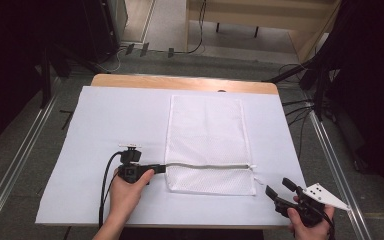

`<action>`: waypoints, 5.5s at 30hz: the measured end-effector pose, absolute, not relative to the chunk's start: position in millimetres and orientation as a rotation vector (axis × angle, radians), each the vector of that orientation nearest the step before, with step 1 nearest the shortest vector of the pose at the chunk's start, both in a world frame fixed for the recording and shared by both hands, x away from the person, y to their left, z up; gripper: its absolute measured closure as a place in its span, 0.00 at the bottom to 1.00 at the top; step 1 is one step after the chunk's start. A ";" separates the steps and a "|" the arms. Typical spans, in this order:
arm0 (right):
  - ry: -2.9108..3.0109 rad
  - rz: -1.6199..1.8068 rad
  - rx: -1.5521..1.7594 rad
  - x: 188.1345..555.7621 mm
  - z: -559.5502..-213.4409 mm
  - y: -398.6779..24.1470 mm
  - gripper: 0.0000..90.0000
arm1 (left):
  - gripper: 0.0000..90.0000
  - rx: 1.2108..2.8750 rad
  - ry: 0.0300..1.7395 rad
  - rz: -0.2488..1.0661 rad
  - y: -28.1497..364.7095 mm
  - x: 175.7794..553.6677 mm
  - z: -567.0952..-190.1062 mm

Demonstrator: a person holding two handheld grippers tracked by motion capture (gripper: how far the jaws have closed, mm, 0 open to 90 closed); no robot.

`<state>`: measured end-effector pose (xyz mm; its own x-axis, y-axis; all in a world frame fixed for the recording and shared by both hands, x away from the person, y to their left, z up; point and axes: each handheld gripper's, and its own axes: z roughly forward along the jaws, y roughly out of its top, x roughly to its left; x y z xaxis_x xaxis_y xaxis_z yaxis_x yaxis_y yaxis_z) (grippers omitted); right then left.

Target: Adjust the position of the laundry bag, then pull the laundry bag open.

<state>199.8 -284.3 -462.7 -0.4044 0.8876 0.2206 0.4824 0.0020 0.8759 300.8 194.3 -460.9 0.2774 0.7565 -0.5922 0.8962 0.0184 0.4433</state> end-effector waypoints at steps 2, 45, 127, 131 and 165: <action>1.890 1.375 1.404 199.7 -462.6 -283.9 0.31 | 0.62 1.787 1.498 -0.245 189.0 301.1 -460.7; 1.935 1.363 1.394 201.6 -466.1 -272.3 0.32 | 0.64 1.805 1.400 -0.095 238.8 208.7 -451.1; 2.199 1.332 1.409 203.9 -479.3 -211.0 0.62 | 0.48 1.790 1.176 0.288 178.6 265.8 -431.4; 2.196 1.345 1.472 205.4 -482.0 -208.7 0.63 | 0.51 1.808 1.148 0.258 167.7 263.9 -432.7; 2.182 1.166 1.348 197.0 -489.7 -158.3 0.68 | 0.56 1.895 1.040 0.122 122.2 250.2 -441.1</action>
<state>197.0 -158.3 -489.7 -0.5019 0.8536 0.1394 0.5901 0.2201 0.7768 250.2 122.2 -441.1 0.6353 0.7026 -0.3206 0.6089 -0.2003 0.7675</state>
